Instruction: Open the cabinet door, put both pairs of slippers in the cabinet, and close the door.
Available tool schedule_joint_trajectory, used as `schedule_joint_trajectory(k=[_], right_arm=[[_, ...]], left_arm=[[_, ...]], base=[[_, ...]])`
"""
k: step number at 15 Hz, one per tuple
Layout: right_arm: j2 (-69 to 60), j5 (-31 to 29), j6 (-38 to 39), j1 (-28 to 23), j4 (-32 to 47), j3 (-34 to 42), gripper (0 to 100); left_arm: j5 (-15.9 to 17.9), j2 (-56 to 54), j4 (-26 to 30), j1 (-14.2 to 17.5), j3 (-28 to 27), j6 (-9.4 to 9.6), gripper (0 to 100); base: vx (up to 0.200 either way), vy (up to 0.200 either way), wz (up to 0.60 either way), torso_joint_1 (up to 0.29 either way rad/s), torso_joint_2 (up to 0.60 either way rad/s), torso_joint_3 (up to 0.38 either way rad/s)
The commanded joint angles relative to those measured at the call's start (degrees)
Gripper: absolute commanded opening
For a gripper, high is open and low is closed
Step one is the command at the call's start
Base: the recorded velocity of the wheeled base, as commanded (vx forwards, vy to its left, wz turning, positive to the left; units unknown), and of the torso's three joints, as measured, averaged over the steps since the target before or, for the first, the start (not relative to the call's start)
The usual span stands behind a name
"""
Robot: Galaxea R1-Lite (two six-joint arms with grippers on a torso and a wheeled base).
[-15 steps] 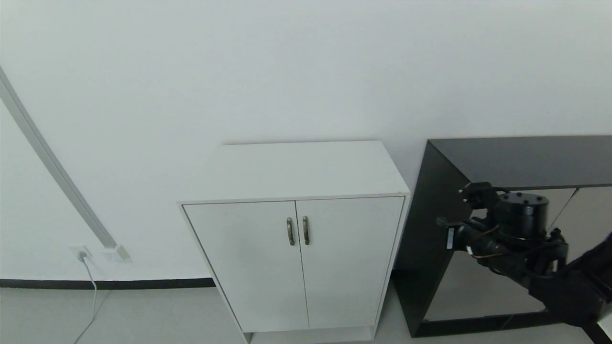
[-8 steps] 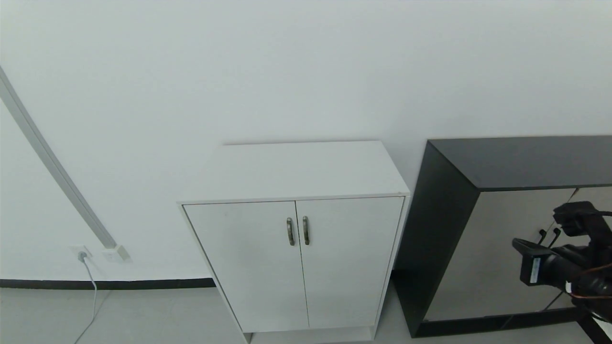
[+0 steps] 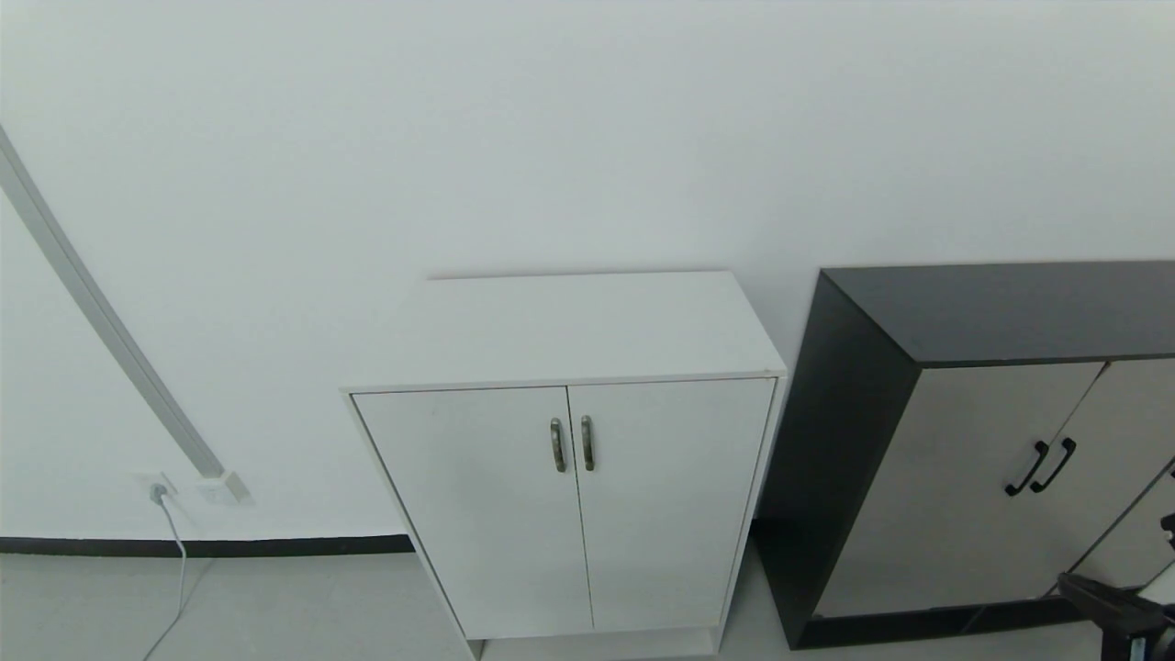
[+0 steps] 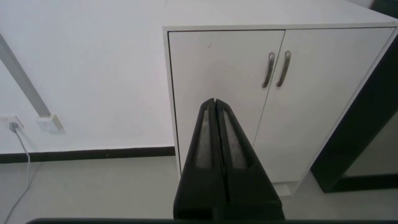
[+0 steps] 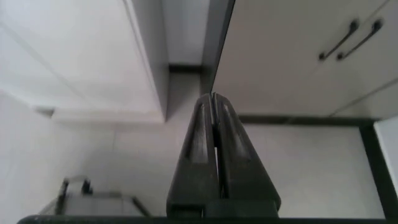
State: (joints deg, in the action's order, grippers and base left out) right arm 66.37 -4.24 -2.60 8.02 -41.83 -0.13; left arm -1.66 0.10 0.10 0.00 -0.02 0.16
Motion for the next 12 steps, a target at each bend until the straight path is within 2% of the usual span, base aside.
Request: schedule_joint_trajectory(k=[1, 6, 12], right_arm=[[-10.82, 3.1, -0.04, 0.24, 12.03, 0.13, 0], [-19.87, 6.62, 0.05, 0.33, 30.75, 0.13, 0], [-27.52, 6.7, -0.13, 1.91, 37.43, 0.13, 0]], left_arm=[[-0.01, 0.08, 0.08, 0.0, 0.02, 0.02, 0], [-0.01, 0.08, -0.01, 0.0, 0.02, 0.02, 0], [-0.01, 0.08, -0.01, 0.0, 0.02, 0.02, 0]], base=[[0.0, 0.0, 0.0, 0.0, 0.0, 0.0], [0.0, 0.0, 0.0, 0.0, 0.0, 0.0], [0.0, 0.0, 0.0, 0.0, 0.0, 0.0]])
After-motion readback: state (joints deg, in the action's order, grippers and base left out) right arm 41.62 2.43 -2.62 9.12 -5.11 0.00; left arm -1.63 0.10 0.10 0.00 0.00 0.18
